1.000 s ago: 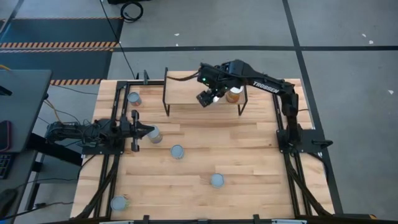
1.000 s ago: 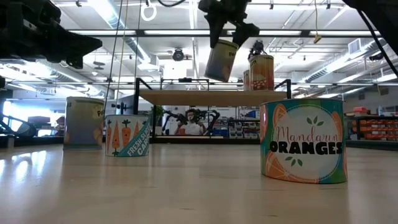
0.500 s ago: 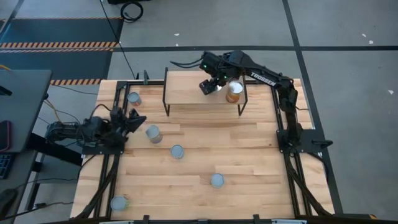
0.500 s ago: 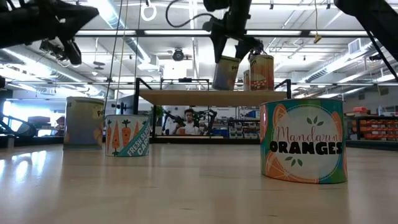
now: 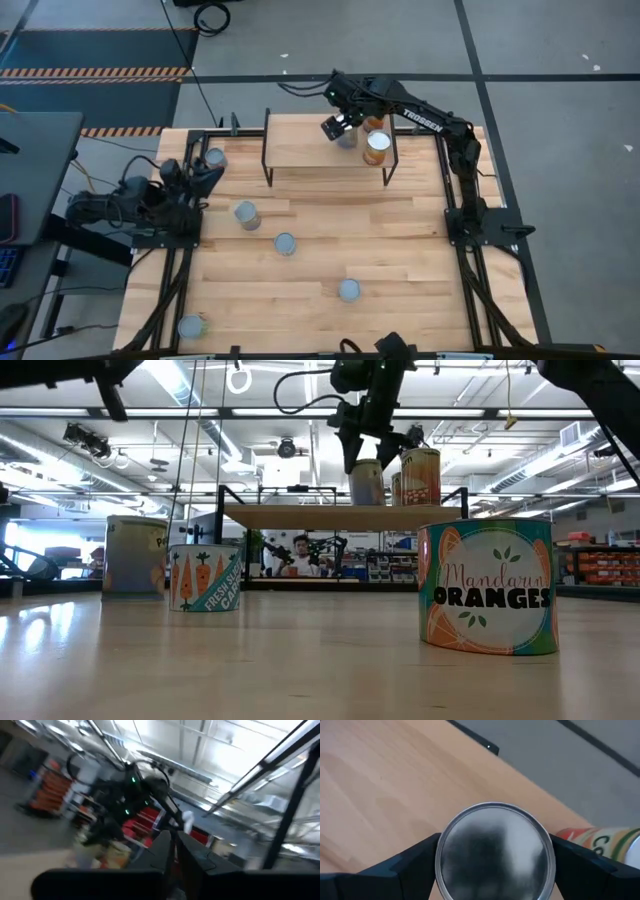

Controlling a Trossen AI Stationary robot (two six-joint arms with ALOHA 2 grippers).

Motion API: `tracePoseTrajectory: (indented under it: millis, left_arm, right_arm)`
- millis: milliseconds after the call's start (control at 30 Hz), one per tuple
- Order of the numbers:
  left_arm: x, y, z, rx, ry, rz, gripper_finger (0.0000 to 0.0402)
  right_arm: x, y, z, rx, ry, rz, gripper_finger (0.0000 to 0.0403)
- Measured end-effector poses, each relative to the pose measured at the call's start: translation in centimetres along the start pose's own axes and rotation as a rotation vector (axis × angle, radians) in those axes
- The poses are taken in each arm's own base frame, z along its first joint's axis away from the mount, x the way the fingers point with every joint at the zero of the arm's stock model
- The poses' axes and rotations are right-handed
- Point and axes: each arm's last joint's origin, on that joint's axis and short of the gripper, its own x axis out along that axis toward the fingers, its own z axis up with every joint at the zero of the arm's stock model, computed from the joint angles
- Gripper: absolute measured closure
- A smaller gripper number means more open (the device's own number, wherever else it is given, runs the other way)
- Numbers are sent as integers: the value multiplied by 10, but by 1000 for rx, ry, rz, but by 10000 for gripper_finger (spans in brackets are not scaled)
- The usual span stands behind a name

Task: Pick and place cans onto a shelf
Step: Put the bottom canned peaches on the shelf

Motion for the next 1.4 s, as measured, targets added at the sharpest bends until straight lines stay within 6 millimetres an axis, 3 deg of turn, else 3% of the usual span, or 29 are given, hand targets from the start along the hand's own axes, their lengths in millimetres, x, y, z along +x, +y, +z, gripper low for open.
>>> tracePoseTrajectory:
  millis: [167, 333, 500, 867, 1167, 1400]
  left_arm:
    - [11, -8, 12, 152, 43, 40, 307]
    - [21, -13, 11, 244, 189, 68, 265]
    - [30, -16, 5, 224, 269, 65, 264]
    - [33, -18, 6, 142, 270, 68, 273]
    - [33, -19, 5, 141, 276, 59, 272]
    - [33, -18, 4, 153, 298, 69, 227]
  right_arm:
    - [1, -2, 5, -32, -40, -15, 57]
    - [1, -2, 8, -70, -77, -21, 57]
    - [2, -9, 11, -66, -84, -43, 57]
    - [14, -25, 21, -15, -109, -22, 57]
    - [29, -24, 22, 7, -146, -20, 56]
    - [32, -24, 18, -2, -107, -28, 43]
